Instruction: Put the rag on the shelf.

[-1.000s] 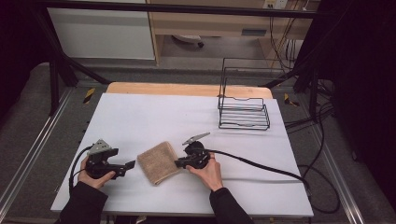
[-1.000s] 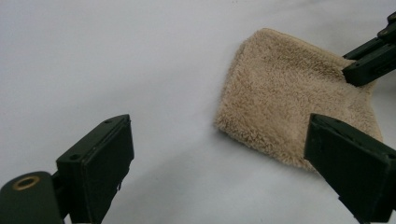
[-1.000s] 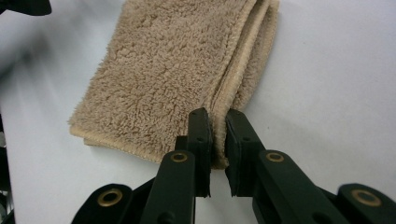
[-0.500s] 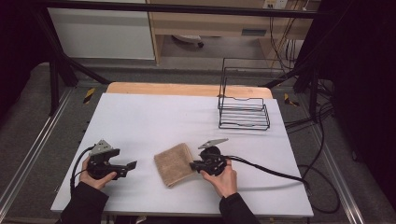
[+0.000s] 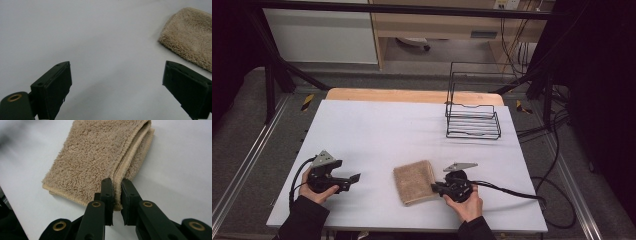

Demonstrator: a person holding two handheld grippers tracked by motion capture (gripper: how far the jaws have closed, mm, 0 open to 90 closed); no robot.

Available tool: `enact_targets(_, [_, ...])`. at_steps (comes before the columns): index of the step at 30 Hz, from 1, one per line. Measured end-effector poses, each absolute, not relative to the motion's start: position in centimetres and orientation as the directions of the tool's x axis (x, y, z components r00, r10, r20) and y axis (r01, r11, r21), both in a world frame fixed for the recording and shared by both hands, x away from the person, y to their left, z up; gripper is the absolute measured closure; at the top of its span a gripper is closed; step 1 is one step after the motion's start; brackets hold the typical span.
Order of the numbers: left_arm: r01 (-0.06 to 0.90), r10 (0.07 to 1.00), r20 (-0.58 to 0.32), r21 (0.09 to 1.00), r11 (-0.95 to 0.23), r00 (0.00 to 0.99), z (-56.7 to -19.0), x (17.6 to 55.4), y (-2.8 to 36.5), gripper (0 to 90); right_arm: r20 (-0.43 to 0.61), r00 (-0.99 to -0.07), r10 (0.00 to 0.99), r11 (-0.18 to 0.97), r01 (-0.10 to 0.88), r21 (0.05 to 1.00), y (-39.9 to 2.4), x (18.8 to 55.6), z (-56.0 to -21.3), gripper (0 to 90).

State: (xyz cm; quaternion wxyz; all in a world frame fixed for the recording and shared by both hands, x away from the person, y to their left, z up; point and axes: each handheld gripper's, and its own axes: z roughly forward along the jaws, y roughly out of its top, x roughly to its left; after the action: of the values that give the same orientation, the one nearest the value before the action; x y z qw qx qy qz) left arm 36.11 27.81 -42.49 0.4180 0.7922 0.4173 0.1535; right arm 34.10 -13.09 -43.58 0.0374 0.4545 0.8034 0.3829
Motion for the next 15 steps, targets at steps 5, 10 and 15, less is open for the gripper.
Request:
enact_targets(5, [0.533,0.786,-0.108,0.790,-0.305,0.609,-42.5,36.1,27.6,8.6,0.275,-0.589,0.760,0.305,0.696,0.650,-13.8,33.8,-44.1,74.6])
enact_targets(10, [0.533,0.784,-0.107,0.788,-0.309,0.612,-42.6,36.1,27.5,8.6,0.225,-0.636,0.738,0.323,0.625,0.710,-14.3,35.0,-43.3,53.8])
enact_targets(15, [0.530,0.780,-0.103,0.787,-0.316,0.617,-42.6,36.1,27.2,8.5,0.210,-0.645,0.735,0.305,0.591,0.746,-13.9,37.8,-43.0,43.4])
